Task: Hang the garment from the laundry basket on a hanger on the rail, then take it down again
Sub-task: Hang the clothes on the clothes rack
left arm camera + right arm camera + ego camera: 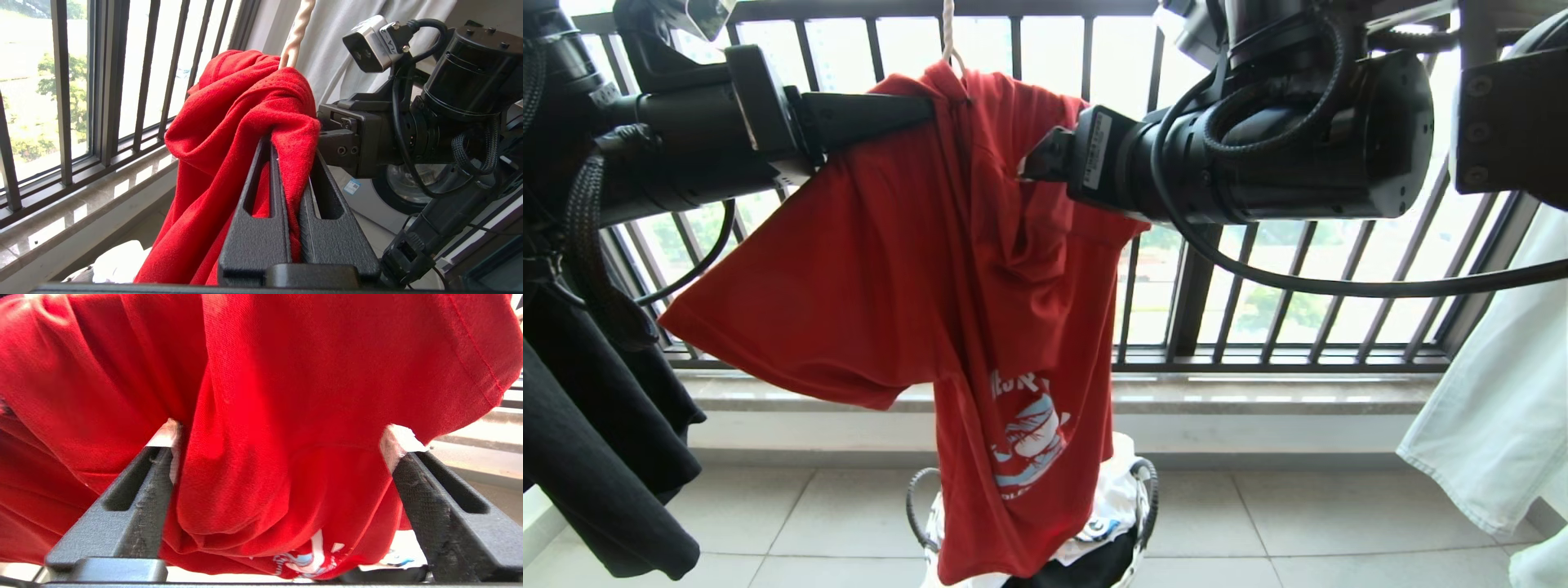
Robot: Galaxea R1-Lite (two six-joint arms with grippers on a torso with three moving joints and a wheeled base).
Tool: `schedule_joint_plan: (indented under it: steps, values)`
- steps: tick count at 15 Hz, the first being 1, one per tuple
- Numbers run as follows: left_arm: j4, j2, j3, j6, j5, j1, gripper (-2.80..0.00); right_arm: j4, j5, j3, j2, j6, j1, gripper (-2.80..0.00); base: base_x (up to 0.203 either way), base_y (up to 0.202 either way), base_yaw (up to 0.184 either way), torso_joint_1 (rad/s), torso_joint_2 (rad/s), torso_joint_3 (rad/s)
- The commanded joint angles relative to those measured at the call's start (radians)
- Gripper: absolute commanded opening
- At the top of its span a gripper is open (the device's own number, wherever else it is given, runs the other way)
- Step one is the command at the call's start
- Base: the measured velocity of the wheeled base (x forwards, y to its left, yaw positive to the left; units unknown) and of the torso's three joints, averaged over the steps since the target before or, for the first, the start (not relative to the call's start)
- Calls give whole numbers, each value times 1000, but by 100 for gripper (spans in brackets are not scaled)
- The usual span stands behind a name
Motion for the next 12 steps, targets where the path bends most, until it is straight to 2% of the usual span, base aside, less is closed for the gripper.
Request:
schedule_joint_plan:
  steps: [1, 4, 7, 10, 12]
  values:
    - [-4, -1, -2, -3, -3, 1, -280, 3, -1, 5, 20, 5, -2, -280, 0, 0, 0, 0, 0, 0]
    - [-4, 1, -3, -5, 0, 10, -280, 5, 1, 22, 22, 48, 0, -280, 0, 0, 0, 0, 0, 0]
    - [-4, 3, -5, -5, 0, 13, -280, 3, -1, 17, 22, 50, 0, -280, 0, 0, 0, 0, 0, 0]
    - [-4, 19, -7, -3, -2, 13, -280, 6, -5, -3, -25, 38, -2, -280, 0, 0, 0, 0, 0, 0]
    - [-4, 41, -7, -1, -3, 11, -280, 4, -19, -23, -42, -13, -2, -280, 0, 0, 0, 0, 0, 0]
